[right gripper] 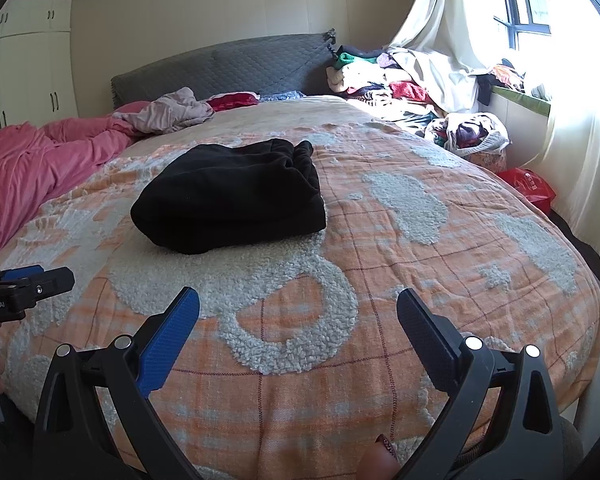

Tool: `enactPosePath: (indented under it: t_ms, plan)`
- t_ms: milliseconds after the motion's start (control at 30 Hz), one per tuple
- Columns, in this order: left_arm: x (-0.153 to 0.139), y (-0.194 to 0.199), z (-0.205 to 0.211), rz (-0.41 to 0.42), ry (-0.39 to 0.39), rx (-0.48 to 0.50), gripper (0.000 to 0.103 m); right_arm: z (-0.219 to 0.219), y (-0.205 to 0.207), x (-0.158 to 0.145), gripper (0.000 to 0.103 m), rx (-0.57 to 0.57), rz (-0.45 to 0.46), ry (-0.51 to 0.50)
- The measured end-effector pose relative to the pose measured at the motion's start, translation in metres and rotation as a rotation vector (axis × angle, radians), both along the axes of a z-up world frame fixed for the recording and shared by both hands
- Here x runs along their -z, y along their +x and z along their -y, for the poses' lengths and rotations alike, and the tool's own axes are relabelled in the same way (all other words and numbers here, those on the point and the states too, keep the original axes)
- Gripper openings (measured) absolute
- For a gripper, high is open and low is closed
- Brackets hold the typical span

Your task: Fold small clothes

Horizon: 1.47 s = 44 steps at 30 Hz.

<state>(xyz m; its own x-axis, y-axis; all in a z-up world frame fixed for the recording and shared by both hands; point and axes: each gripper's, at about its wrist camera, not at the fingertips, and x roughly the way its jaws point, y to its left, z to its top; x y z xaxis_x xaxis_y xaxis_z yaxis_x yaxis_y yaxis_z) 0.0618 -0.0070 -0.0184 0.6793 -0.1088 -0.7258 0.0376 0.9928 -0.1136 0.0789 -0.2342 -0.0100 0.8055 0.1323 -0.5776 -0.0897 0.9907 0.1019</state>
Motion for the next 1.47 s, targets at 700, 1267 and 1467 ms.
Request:
enactPosePath:
  t_ms: [700, 1267, 1467]
  plan:
    - [0.002, 0.000, 0.002, 0.000, 0.025, 0.000, 0.093, 0.000, 0.000, 0.002, 0.098, 0.007, -0.005, -0.006]
    - [-0.016, 0.007, -0.078, -0.025, -0.051, -0.173, 0.093, 0.109, -0.032, -0.046, 0.098, 0.390, 0.081, 0.081]
    - [-0.021, 0.021, -0.256, -0.071, 0.034, -0.577, 0.093, 0.286, -0.086, -0.028, 0.098, 0.991, -0.024, -0.018]
